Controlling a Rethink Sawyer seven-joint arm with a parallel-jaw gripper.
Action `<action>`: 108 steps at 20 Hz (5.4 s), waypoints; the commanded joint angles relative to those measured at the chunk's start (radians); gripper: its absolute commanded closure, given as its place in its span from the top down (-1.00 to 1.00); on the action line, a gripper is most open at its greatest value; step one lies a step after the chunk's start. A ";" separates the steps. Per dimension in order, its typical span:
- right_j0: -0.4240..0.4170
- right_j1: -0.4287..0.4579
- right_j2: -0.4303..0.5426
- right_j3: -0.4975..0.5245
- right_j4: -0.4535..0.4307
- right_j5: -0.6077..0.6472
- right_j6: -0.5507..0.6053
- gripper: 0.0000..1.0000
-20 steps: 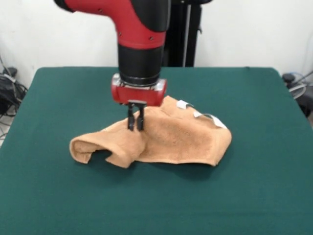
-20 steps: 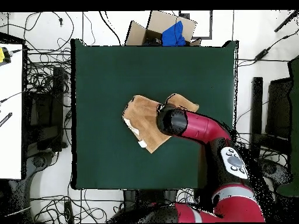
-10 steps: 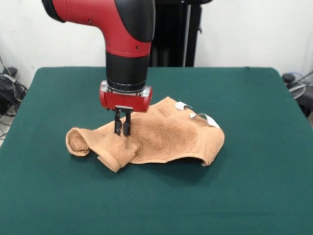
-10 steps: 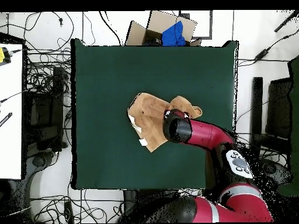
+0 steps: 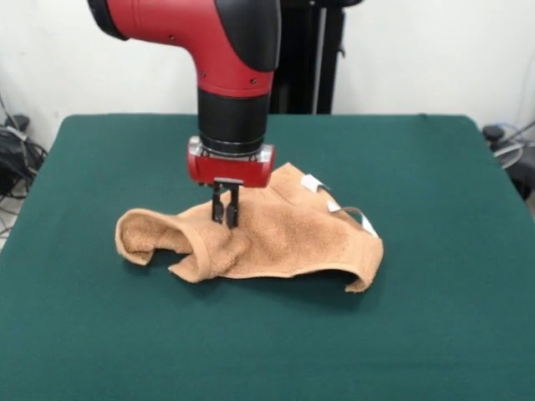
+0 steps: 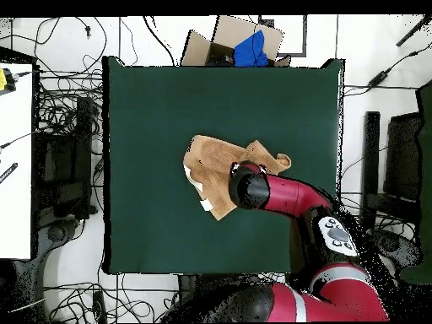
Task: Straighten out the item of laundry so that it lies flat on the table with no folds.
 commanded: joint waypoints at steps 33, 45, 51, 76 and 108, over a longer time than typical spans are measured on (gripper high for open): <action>-0.148 -0.170 0.291 0.286 -0.058 -0.347 0.239 -1.00; -0.186 -0.021 0.297 0.188 -0.136 -0.414 0.144 -1.00; -0.204 -0.025 0.335 0.148 -0.126 -0.359 0.115 -1.00; -0.257 -0.023 0.461 0.043 -0.131 -0.246 0.062 -1.00; -0.273 0.027 0.379 0.075 -0.210 -0.357 0.120 1.00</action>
